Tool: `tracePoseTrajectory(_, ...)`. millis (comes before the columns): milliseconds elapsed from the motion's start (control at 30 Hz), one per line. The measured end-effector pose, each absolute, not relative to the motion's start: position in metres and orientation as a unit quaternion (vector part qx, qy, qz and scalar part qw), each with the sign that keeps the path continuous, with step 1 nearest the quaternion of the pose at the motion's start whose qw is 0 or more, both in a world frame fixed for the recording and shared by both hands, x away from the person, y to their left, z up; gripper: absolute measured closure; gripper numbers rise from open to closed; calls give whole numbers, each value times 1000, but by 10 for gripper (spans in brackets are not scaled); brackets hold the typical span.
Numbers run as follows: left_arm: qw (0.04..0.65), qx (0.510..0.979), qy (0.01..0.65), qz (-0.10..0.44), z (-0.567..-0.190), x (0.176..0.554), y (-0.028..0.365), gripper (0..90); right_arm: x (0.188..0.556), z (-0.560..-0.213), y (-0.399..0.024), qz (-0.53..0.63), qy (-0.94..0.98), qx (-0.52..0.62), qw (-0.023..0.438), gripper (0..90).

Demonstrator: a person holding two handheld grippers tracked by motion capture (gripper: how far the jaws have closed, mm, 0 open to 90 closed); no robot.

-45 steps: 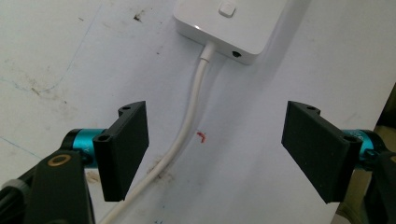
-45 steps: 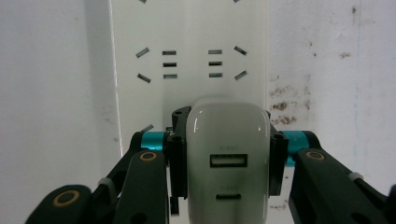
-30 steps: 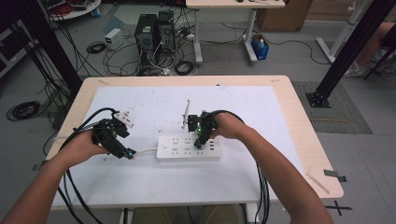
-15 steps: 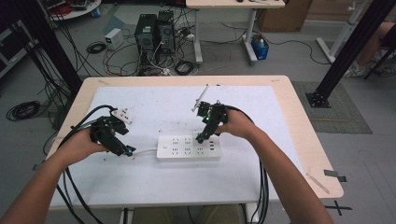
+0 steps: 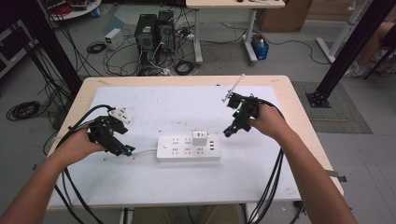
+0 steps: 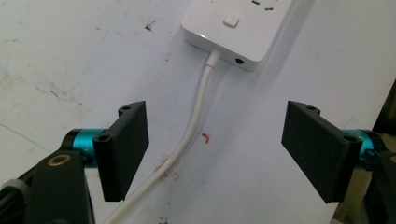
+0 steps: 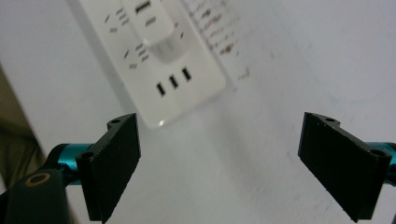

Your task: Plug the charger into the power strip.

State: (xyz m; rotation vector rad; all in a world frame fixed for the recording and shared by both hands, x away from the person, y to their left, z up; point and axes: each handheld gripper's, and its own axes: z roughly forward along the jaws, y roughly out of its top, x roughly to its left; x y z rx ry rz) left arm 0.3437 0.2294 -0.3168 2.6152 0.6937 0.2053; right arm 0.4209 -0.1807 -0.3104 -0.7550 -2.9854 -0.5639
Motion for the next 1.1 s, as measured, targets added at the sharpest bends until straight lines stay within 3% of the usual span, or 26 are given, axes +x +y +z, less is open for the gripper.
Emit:
tracePoseTrajectory(33, 211, 941, 253, 73, -317, 344, 230, 231, 414, -307, -191, -174, -958, -229, 1, 114)
tracePoseTrajectory(100, 206, 939, 268, 71, -317, 346, 231, 232, 407, -304, -199, -156, -960, -231, -28, 8)
tracePoseTrajectory(200, 203, 942, 257, 77, -316, 346, 231, 232, 397, -301, -212, -139, -958, -246, -56, 9)
tracePoseTrajectory(367, 211, 944, 242, 75, -314, 344, 229, 231, 382, -302, -231, -129, -951, -272, -62, 9)
tracePoseTrajectory(467, 214, 943, 245, 73, -314, 343, 227, 79, 375, -300, -242, -134, -937, -312, -85, 9)
tracePoseTrajectory(733, 214, 945, 236, 77, -314, 345, 227, 79, 363, -307, -254, -134, -935, -320, -75, 9)
tracePoseTrajectory(1100, 216, 949, 219, 75, -316, 342, 227, 79, 361, -312, -248, -131, -935, -316, -94, 9)
